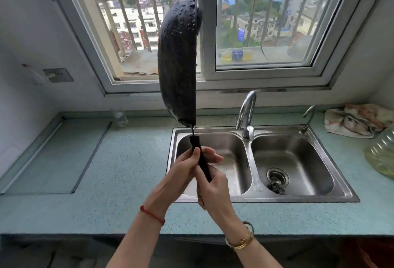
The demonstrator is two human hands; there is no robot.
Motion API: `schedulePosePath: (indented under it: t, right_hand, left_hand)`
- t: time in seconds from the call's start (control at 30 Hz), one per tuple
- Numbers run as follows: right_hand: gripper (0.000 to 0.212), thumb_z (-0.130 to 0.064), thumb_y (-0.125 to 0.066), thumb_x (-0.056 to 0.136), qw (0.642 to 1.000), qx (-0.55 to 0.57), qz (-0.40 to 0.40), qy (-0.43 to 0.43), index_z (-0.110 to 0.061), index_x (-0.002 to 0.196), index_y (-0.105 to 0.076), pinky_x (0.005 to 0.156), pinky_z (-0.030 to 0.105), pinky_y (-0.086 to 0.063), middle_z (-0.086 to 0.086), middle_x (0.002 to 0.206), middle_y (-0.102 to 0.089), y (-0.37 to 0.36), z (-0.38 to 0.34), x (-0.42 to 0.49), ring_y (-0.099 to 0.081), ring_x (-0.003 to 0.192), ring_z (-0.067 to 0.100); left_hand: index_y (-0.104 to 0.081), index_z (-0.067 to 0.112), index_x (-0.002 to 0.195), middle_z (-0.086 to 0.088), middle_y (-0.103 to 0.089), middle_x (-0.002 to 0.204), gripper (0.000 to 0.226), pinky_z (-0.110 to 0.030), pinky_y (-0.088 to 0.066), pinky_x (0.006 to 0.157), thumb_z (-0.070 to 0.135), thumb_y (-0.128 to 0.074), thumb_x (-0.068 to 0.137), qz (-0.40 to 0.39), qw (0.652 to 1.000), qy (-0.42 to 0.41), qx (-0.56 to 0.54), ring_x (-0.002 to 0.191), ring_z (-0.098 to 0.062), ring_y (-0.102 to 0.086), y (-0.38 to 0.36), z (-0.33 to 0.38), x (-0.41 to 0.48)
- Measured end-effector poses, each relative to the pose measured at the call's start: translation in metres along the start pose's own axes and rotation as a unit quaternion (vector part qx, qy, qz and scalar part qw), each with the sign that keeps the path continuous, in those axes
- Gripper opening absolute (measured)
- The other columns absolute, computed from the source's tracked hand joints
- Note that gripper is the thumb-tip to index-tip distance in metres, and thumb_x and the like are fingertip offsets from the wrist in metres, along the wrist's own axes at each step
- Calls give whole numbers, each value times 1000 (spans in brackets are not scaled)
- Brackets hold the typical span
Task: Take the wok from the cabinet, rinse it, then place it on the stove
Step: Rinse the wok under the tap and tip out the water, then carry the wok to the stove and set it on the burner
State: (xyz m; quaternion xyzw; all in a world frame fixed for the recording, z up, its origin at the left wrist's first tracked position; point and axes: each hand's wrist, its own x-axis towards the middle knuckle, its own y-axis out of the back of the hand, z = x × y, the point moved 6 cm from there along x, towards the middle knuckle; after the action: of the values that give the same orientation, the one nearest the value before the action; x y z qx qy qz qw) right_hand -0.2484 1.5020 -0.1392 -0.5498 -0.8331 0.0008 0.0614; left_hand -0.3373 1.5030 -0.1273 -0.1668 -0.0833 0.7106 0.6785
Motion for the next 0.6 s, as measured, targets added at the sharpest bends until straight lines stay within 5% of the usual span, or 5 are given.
schedulePosePath:
  t: [0.17,0.33,0.5,0.6]
  right_hand:
    - [25,-23,-60,98,996,-78,-18,38,-7,80,-63,36,32,-41,-2,45,-54,25,-7,-2,-49,36,14]
    - [29,-22,-64,95,989,-108,-73,66,-5,72,-58,40,50,-40,17,53,-56,33,-13,-13,-50,42,36]
    - [35,-22,-69,90,978,-145,-116,96,-12,63,-50,40,42,-40,12,49,-52,24,-7,-33,-50,41,31]
    - [32,-16,-71,87,971,-143,-157,106,-14,63,-49,38,26,-33,0,47,-48,17,2,-51,-44,38,13]
  left_hand:
    - [-53,-1,128,-20,-63,129,49,-37,-47,101,33,-33,98,-1,997,10,-74,119,-24,-61,-27,-1,-9]
    - [-39,-2,142,-22,-53,141,56,-42,-40,110,35,-25,102,63,992,-7,-112,134,-32,-48,-37,-11,-31]
    - [-45,2,137,-15,-64,128,45,-41,-45,103,29,-31,104,196,962,-64,-180,122,-31,-58,-31,-27,-69]
    - [-59,9,124,-8,-70,119,33,-34,-54,91,26,-46,99,297,932,-122,-166,107,-22,-67,-20,-35,-99]
